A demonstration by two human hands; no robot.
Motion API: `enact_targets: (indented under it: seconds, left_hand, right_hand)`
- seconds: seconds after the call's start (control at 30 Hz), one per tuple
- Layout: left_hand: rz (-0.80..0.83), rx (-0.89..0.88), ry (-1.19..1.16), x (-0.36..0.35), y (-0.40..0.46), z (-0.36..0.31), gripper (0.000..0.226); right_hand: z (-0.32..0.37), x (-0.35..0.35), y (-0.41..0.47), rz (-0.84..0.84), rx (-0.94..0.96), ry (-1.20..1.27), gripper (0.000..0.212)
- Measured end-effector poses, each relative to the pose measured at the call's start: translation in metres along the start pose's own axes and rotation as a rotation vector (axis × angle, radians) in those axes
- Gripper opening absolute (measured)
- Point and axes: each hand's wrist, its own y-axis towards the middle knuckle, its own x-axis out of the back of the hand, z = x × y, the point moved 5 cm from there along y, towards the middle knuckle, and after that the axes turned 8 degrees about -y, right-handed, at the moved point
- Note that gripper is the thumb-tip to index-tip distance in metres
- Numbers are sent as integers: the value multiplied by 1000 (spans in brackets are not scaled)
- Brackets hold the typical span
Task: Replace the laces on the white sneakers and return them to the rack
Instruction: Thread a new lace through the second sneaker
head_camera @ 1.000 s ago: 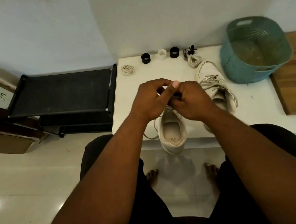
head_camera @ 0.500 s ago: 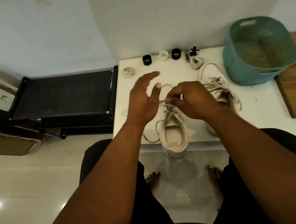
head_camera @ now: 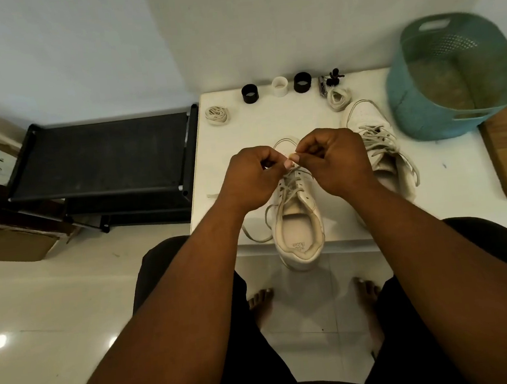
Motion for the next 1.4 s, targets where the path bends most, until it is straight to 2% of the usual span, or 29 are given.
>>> enact_targets:
  seconds: [0.17,0.27,0.37,0.53,0.77,0.9,1.07,1.17,1.4]
  left_hand:
    - [-106,-10,12,-1,-2,9,11]
    - [-109,14,-15,-3,-2,14,6]
    - [-89,44,16,-9,-1,16,6]
    - [-89,62,57,-10,-2,17,8]
    - [-56,56,63,-18,-5,18,7]
    - [-116,69,8,-25,-9,22,7]
    - [-171,91,-77,-28,-13,27,7]
    - [-189,59,-13,-30,-14,22,9]
    - [-174,12,101,-30,-12,16,8]
  right_hand:
    - [-9,-7,1,8,-89,-50,9]
    - [-18,-14,-3,72,-190,-200,35]
    - [-20,-19,-4,112,-226,-284,43]
    - [-23,-15,-1,99,-301,-228,40]
    - [-25,-16,0,61,-323,-158,17]
    - [-30,-19,-2,71,-420,38,19]
    - [-31,-17,-5,68,-465,116,22]
    - [-30,-17,-5,72,-449,113,28]
    - [-32,-18,-3,105,-406,110,25]
